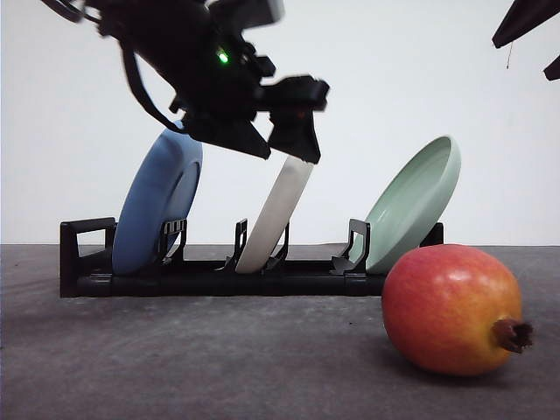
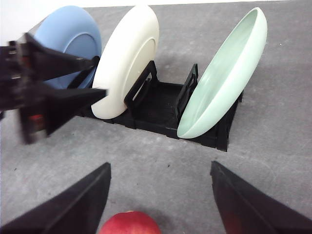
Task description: Place pomegranate in white plate
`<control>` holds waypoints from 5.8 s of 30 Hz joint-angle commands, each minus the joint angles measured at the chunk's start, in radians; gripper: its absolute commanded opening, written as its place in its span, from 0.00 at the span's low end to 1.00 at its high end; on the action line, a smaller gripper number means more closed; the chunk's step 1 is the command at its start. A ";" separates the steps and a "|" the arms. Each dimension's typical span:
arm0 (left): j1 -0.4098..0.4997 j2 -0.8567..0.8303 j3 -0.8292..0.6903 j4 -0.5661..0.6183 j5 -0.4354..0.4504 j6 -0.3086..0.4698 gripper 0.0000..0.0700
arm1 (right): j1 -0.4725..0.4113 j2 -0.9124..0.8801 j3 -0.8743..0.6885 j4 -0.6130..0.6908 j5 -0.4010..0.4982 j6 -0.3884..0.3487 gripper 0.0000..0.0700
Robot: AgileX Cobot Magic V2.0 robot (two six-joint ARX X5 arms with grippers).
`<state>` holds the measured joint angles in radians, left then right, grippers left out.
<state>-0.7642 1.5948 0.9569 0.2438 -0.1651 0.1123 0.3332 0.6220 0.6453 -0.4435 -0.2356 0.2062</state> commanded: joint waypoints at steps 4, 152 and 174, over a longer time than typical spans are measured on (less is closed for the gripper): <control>-0.009 0.067 0.071 -0.021 -0.019 -0.001 0.60 | 0.005 0.003 0.017 0.009 0.000 -0.005 0.59; 0.217 -0.617 -0.111 -0.807 0.147 -0.171 0.46 | 0.005 0.004 0.017 0.002 0.000 -0.005 0.59; 0.483 -0.848 -0.207 -0.718 0.195 -0.252 0.45 | 0.037 0.100 0.017 -0.180 -0.131 0.158 0.60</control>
<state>-0.2790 0.7403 0.7441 -0.4824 0.0265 -0.1352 0.3592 0.7071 0.6456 -0.6254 -0.3641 0.3311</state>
